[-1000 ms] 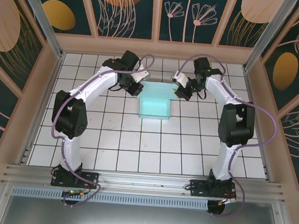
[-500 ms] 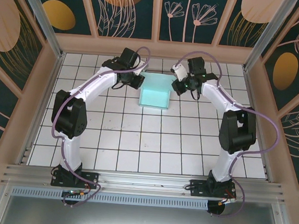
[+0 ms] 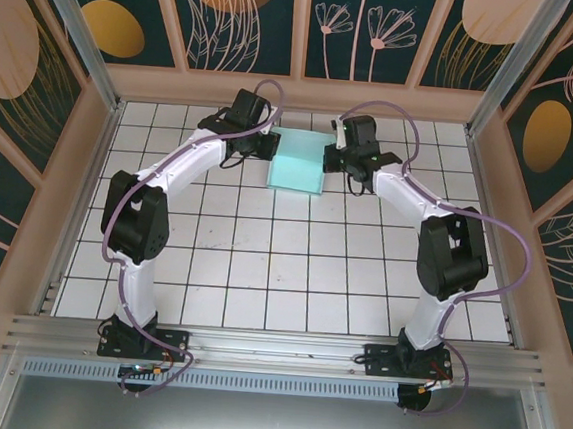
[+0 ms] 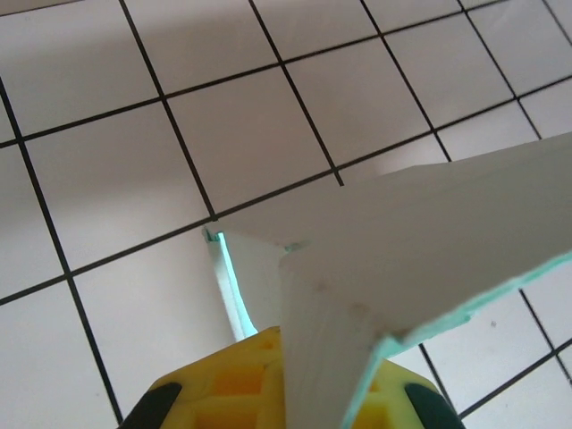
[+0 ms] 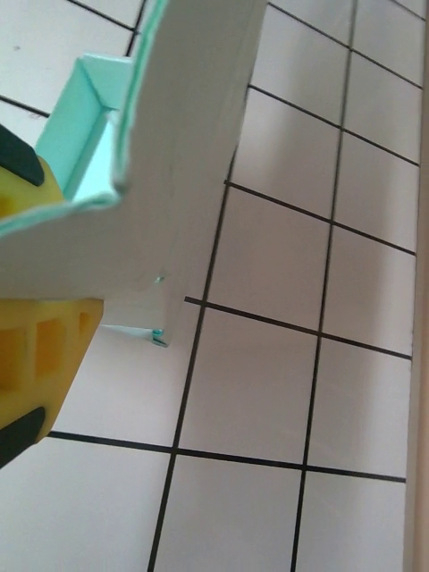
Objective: Fold the paper box
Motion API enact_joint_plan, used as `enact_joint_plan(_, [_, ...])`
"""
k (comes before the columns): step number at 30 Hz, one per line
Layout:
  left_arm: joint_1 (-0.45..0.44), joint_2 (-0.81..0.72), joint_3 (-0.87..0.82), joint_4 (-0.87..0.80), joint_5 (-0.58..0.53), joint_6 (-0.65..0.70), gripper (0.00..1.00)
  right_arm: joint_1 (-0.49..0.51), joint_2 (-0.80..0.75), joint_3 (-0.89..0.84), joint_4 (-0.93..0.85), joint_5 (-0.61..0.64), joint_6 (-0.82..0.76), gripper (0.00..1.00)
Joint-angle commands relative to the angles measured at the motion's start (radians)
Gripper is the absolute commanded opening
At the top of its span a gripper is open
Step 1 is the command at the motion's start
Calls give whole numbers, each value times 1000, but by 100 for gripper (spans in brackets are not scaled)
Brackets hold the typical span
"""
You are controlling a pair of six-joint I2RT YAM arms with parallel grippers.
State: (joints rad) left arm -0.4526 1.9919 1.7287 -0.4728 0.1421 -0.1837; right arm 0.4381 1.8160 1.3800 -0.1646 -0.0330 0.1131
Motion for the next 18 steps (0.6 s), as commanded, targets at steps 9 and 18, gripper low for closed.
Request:
enact_joint_plan(9, [-25, -38, -186, 339, 16, -59, 0, 69, -34, -124, 334, 174, 225, 0])
enact_joint_plan(18, [-26, -26, -269, 468, 19, -79, 0, 74, -18, -245, 531, 209, 225, 0])
